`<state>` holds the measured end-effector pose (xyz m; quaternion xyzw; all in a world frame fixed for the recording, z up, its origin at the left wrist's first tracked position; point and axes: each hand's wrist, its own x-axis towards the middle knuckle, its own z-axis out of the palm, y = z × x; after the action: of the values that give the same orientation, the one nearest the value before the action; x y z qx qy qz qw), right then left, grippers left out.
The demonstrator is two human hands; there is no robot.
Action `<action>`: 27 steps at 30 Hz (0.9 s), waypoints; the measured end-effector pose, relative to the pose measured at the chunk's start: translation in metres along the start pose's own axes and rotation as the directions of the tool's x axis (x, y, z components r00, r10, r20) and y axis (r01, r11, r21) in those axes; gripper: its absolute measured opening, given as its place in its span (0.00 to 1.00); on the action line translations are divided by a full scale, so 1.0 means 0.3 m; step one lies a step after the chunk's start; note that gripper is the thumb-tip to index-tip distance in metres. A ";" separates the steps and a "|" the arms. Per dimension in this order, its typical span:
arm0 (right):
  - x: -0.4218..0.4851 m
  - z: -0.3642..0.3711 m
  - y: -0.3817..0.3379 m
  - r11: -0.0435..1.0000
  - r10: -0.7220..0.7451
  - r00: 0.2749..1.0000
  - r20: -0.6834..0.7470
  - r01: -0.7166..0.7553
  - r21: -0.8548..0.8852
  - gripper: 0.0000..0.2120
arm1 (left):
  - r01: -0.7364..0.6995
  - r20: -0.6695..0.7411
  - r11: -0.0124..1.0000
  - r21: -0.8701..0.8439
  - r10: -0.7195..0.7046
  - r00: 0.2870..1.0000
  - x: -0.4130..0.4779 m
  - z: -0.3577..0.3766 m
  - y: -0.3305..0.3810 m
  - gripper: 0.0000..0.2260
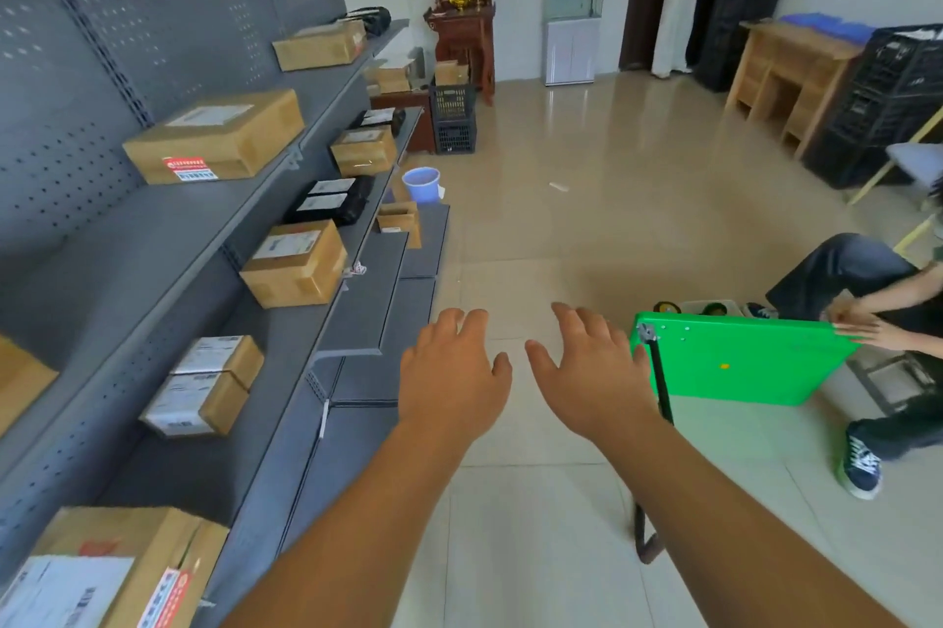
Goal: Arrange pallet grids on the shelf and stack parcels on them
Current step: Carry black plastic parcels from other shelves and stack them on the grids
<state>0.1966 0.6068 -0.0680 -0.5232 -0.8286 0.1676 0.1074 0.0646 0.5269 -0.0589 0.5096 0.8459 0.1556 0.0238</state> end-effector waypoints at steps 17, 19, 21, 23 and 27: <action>1.005 0.102 -0.148 0.992 -0.040 0.998 0.040 0.044 -0.117 0.31 | 0.089 0.031 0.993 -0.078 -0.087 0.996 1.004 0.144 -0.199 0.24; 1.113 0.108 -0.158 0.991 -0.013 1.000 0.027 0.017 -0.133 0.31 | 0.058 0.052 0.996 -0.074 -0.055 0.997 1.131 0.159 -0.205 0.25; 1.216 0.117 -0.162 0.992 0.019 1.000 0.020 -0.017 -0.126 0.31 | 0.016 0.070 0.998 -0.055 -0.012 0.997 1.252 0.178 -0.206 0.25; 1.307 0.124 -0.157 0.991 0.047 0.998 0.029 -0.043 -0.125 0.31 | -0.007 0.093 0.999 -0.046 0.011 0.996 1.358 0.200 -0.203 0.25; 1.496 0.136 -0.126 0.990 0.095 0.995 0.035 -0.090 -0.111 0.31 | -0.038 0.131 0.999 -0.028 0.041 0.991 1.550 0.252 -0.190 0.25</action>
<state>-0.0420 0.9902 -0.0895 -0.5627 -0.8133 0.1374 0.0542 -0.1921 0.9247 -0.0922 0.5350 0.8302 0.1328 0.0830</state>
